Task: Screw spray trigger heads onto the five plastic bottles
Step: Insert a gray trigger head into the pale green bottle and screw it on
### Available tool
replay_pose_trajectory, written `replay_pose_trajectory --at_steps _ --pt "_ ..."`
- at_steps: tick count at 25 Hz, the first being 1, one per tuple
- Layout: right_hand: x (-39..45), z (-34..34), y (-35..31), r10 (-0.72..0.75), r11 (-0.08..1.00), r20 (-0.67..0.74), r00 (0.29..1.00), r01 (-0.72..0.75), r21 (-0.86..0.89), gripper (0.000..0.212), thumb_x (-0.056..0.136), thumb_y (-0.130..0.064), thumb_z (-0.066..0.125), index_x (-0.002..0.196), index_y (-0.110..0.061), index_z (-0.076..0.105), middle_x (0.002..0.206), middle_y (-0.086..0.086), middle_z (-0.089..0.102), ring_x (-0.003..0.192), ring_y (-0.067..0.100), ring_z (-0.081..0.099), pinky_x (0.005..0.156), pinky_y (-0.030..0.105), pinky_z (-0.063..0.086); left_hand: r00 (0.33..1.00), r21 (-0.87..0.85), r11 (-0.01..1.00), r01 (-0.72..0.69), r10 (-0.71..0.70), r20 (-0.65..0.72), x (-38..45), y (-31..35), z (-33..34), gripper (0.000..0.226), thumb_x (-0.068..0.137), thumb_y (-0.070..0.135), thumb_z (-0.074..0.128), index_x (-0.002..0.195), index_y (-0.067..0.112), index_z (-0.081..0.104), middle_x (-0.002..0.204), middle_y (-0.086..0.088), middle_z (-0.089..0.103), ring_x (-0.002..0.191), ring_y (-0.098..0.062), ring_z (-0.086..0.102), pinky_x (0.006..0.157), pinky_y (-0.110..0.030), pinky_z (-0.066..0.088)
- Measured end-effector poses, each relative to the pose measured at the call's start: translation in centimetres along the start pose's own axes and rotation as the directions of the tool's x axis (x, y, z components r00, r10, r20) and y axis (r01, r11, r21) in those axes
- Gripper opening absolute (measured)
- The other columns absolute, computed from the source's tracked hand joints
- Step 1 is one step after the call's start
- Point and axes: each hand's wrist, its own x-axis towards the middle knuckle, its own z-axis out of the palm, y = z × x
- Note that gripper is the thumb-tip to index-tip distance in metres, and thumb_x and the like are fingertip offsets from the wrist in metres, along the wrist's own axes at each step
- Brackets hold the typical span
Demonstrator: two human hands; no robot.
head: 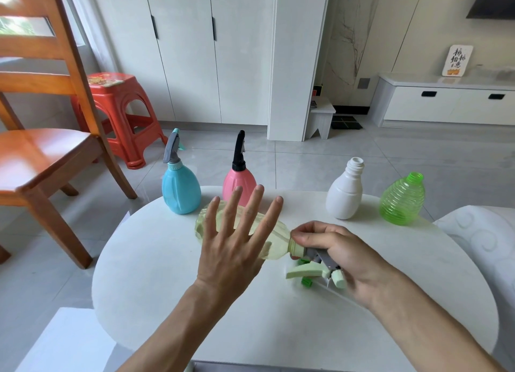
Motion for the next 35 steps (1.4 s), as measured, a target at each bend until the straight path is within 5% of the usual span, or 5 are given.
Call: replay_pose_trajectory --at_steps 11,17,23,30,35 --pt "1.6 -2.3 -1.0 -0.419 0.846 0.337 0.843 0.228 0.482 0.05 0.067 -0.003 0.056 0.115 -0.002 0.07 0.118 0.029 0.068 0.118 0.039 0.061 0.104 0.047 0.047 0.928 -0.343 0.884 0.317 -0.214 0.305 0.4 0.4 -1.2 0.119 0.061 0.038 0.084 0.154 0.025 0.012 0.162 0.002 0.021 0.151 -0.024 0.017 0.12 -0.057 0.018" --pt "1.3 -1.6 -0.5 -0.426 0.871 0.366 0.827 0.485 -0.082 0.045 0.083 0.006 0.062 0.122 -0.017 0.068 0.128 0.003 0.068 0.118 0.019 0.062 0.095 0.026 0.047 0.893 -0.444 0.804 0.396 -0.224 0.391 0.4 -0.4 -0.9 0.125 0.065 0.042 0.079 0.153 0.032 -0.009 0.164 0.012 -0.003 0.153 -0.014 -0.004 0.123 -0.051 0.01" --pt "1.2 -0.3 -0.6 -0.521 0.848 0.214 0.826 0.53 0.019 0.031 0.074 -0.027 0.083 0.088 -0.005 0.067 0.094 0.011 0.071 0.097 0.026 0.064 0.088 0.031 0.051 0.845 -0.721 0.447 0.529 -0.196 0.498 0.1 1.1 -1.4 0.081 0.057 0.039 0.078 0.13 0.052 0.043 0.122 0.02 0.06 0.112 -0.013 0.057 0.087 -0.027 0.05" --pt "0.3 -0.5 -1.8 -0.379 0.913 0.483 0.79 0.403 0.057 0.022 0.091 -0.023 0.069 0.098 -0.003 0.063 0.126 0.007 0.069 0.128 0.027 0.058 0.103 0.03 0.043 0.804 -0.804 0.157 0.573 0.081 0.589 0.3 1.3 -1.8 0.063 0.062 0.02 0.079 0.117 0.037 0.055 0.1 0.019 0.062 0.092 -0.002 0.061 0.075 -0.015 0.049" --pt "0.5 0.6 -1.7 -0.404 0.906 0.294 0.866 0.423 0.001 0.028 0.082 -0.035 0.078 0.086 -0.009 0.067 0.107 -0.003 0.073 0.102 0.015 0.07 0.085 0.023 0.052 0.729 -0.737 -0.018 0.676 0.163 0.665 0.2 1.2 -1.5 0.09 0.059 0.017 0.076 0.142 0.013 0.042 0.113 0.022 0.062 0.105 0.0 0.061 0.083 -0.016 0.049"
